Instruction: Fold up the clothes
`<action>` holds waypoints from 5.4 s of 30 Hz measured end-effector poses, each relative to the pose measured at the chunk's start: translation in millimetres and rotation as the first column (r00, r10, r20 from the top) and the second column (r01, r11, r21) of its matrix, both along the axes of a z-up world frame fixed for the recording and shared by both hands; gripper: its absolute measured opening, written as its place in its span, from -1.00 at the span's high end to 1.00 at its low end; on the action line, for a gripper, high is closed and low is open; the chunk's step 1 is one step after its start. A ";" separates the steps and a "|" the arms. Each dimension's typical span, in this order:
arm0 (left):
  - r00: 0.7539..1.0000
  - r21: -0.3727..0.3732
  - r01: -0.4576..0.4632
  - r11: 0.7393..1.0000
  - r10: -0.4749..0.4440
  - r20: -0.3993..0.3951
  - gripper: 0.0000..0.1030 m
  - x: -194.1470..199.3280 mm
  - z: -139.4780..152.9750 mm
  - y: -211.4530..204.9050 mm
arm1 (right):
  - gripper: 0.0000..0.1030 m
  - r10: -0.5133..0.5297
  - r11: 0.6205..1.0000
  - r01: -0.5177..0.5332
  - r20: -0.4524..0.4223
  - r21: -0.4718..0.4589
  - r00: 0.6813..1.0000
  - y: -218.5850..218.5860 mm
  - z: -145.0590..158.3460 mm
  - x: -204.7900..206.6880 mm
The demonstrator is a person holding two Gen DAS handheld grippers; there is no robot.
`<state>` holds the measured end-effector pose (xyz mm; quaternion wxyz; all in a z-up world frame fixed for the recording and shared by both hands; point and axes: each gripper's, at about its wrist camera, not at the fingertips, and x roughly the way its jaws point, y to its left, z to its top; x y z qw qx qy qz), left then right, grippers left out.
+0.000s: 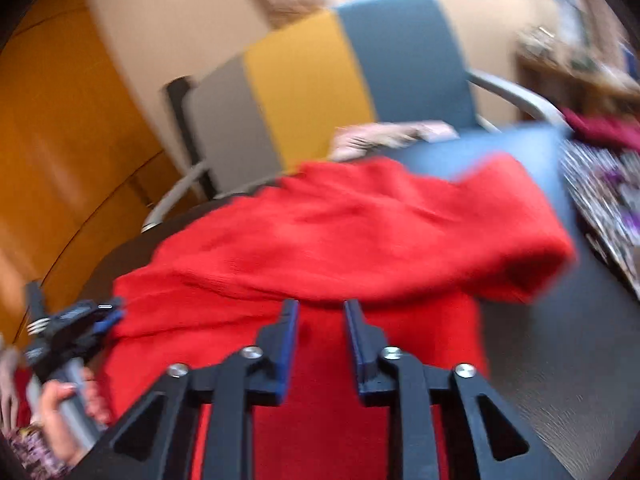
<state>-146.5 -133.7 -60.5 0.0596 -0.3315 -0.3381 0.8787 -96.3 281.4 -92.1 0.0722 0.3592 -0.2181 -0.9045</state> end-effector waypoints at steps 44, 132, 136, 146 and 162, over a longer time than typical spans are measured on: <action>0.984 0.162 0.163 0.973 -0.171 0.040 0.87 -52.6 44.7 41.9 | 0.46 -0.134 0.937 0.118 -0.027 -0.328 0.991 54.7 -25.3 28.1; 0.999 0.098 -0.005 0.995 0.009 -0.039 0.84 -4.5 -64.1 -46.8 | 0.90 -0.005 0.999 0.003 -0.051 -0.036 0.999 98.9 28.8 -80.0; 0.999 0.108 -0.007 0.994 0.012 -0.043 0.84 -3.9 -64.3 -47.9 | 0.92 0.104 0.987 -0.110 0.056 0.120 0.993 61.9 16.1 -81.0; 0.999 0.099 -0.005 0.995 0.009 -0.042 0.84 -3.3 -63.9 -46.2 | 0.89 0.038 0.991 -0.045 0.056 0.128 0.998 77.2 18.3 -57.3; 1.000 0.047 0.004 0.999 -0.003 -0.025 0.83 -5.9 -63.2 -41.1 | 1.00 -0.026 0.946 -0.005 0.092 0.325 0.995 45.5 -2.7 -132.3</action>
